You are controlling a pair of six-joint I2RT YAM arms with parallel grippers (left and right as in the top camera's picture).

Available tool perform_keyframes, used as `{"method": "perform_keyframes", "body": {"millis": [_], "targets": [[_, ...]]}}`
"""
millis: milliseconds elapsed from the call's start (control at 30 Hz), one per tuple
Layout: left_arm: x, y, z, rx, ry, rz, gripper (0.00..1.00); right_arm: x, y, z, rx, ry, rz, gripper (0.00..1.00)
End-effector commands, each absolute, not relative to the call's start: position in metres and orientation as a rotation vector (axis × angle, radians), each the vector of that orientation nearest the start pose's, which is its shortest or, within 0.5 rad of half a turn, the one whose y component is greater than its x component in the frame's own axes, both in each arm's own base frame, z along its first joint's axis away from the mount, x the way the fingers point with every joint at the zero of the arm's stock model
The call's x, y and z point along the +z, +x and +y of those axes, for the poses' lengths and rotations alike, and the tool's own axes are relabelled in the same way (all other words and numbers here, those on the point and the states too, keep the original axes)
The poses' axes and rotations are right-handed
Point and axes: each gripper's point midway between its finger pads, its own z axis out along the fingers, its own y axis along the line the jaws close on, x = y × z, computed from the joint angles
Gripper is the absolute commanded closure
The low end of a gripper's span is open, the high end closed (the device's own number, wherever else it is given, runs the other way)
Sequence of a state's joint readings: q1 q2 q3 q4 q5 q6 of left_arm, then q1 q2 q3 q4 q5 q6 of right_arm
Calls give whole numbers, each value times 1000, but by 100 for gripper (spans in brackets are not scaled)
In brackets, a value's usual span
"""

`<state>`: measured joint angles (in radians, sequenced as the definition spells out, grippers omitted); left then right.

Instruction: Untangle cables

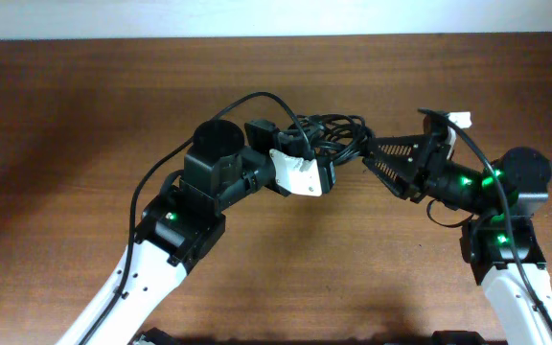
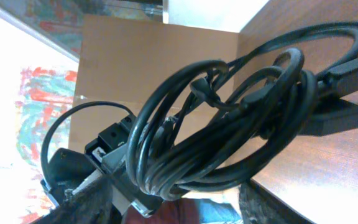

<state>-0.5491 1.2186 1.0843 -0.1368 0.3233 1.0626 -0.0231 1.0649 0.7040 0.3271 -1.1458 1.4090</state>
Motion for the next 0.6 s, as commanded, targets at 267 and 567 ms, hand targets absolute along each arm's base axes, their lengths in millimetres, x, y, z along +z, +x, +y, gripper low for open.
{"method": "perform_keyframes", "body": {"millis": [267,567], "targets": [[326,308,-270,4,1503,1050,100,314,298,153,1833,330,1926,45],[322,305,-277,-14,1521,1043,100,312,299,153,1841,331,1936,59]]}}
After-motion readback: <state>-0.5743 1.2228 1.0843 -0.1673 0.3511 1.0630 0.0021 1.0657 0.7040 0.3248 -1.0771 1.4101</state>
